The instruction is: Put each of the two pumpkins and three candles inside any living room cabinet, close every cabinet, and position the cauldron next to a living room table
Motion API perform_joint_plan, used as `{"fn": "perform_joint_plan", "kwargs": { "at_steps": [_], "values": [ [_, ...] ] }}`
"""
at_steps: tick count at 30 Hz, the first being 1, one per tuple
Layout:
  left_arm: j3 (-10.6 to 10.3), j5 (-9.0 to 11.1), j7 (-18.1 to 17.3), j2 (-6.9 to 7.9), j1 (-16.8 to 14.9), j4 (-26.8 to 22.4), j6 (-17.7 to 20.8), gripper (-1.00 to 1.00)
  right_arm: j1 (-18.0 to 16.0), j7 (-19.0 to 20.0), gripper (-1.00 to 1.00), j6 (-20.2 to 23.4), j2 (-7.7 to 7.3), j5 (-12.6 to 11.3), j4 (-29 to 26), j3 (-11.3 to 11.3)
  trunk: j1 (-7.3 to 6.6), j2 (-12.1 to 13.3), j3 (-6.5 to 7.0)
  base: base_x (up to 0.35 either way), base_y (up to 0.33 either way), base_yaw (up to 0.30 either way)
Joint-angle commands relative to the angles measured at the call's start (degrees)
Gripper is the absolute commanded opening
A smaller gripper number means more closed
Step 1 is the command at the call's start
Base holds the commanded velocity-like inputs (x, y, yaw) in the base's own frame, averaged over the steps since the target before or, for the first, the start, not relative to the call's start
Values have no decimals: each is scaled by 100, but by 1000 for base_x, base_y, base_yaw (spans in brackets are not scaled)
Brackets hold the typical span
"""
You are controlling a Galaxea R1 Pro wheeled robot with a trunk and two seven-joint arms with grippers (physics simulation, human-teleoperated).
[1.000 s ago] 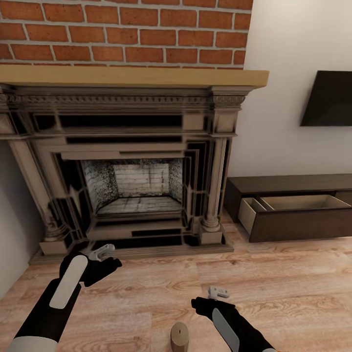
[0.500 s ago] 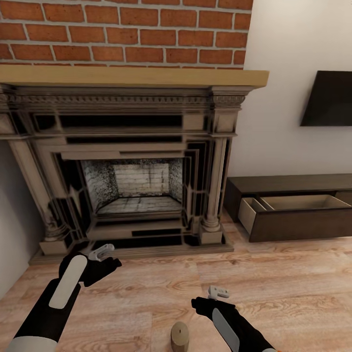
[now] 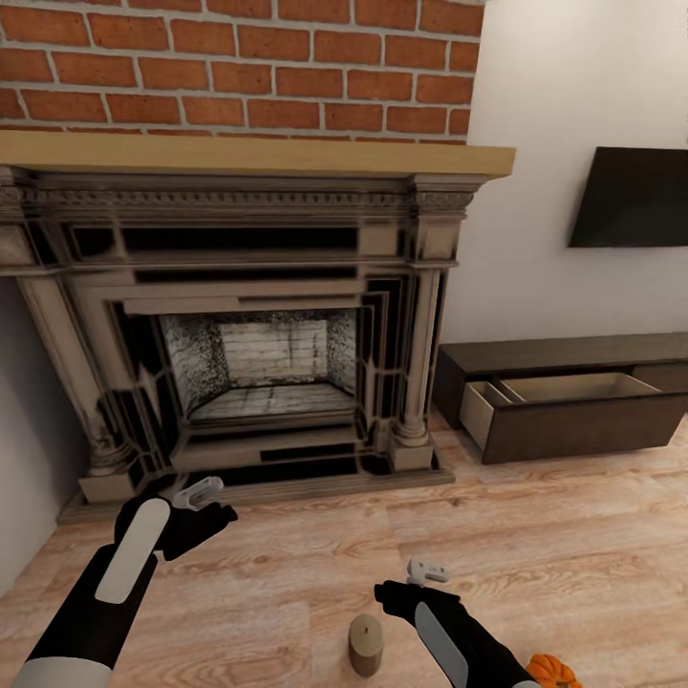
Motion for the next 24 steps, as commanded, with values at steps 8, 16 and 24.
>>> {"fn": "perform_joint_plan", "kwargs": {
  "at_steps": [8,16,24],
  "values": [
    [22,52,59,-3,-4,-5,9,100,-4,-59,100,12,-4,-59,-10,27,109,-203,-95,-2,15,-5],
    [16,48,60,-1,-4,-5,9,100,-4,-57,100,12,-2,-53,-6,43,285,-524,-238,0,0,0],
    [-39,15,93,4,-4,5,-20,100,-15,-138,100,17,17,-65,74,57,460,-845,-382,0,0,0]
  ]
}}
